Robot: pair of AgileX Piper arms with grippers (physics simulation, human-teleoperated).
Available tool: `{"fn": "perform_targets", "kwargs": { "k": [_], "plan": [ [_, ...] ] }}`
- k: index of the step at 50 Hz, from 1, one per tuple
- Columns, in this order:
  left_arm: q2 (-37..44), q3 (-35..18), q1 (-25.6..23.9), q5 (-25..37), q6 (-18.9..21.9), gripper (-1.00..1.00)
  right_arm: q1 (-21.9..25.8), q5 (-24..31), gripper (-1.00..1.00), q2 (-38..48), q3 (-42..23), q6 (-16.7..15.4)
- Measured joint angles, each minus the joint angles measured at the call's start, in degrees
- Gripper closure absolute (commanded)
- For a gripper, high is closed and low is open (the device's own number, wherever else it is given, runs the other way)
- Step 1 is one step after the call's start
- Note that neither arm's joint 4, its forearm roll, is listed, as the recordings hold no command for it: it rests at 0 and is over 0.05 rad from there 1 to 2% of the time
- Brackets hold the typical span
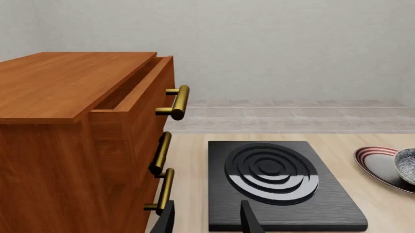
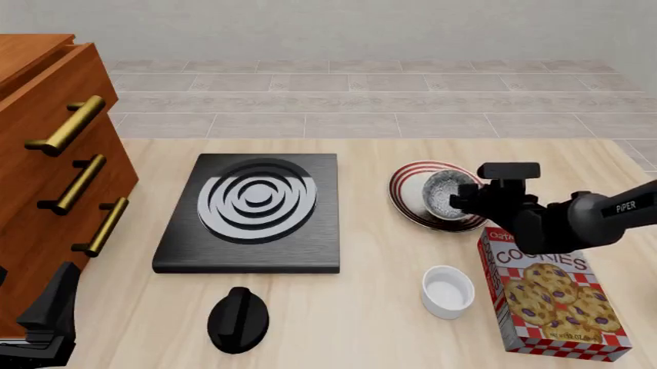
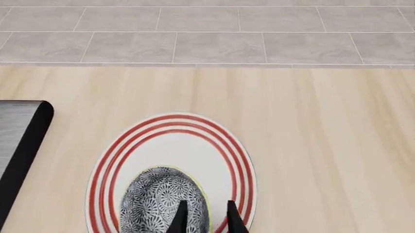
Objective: Pick the akita bowl next to the ramekin and place it on the plate.
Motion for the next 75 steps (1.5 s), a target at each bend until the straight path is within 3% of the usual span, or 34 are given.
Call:
{"fn": "perform_targets", "kwargs": {
  "k": [38, 75],
  "plan": [
    [0.0, 0.0, 0.0, 0.0, 0.0, -1.0, -0.16, 0.02, -1.0, -1.39, 0.37, -0.32],
    [0.0, 0.0, 0.0, 0.0, 0.0, -1.0, -1.24, 2.08, -1.0, -12.39, 5.84, 0.11]
  ]
}}
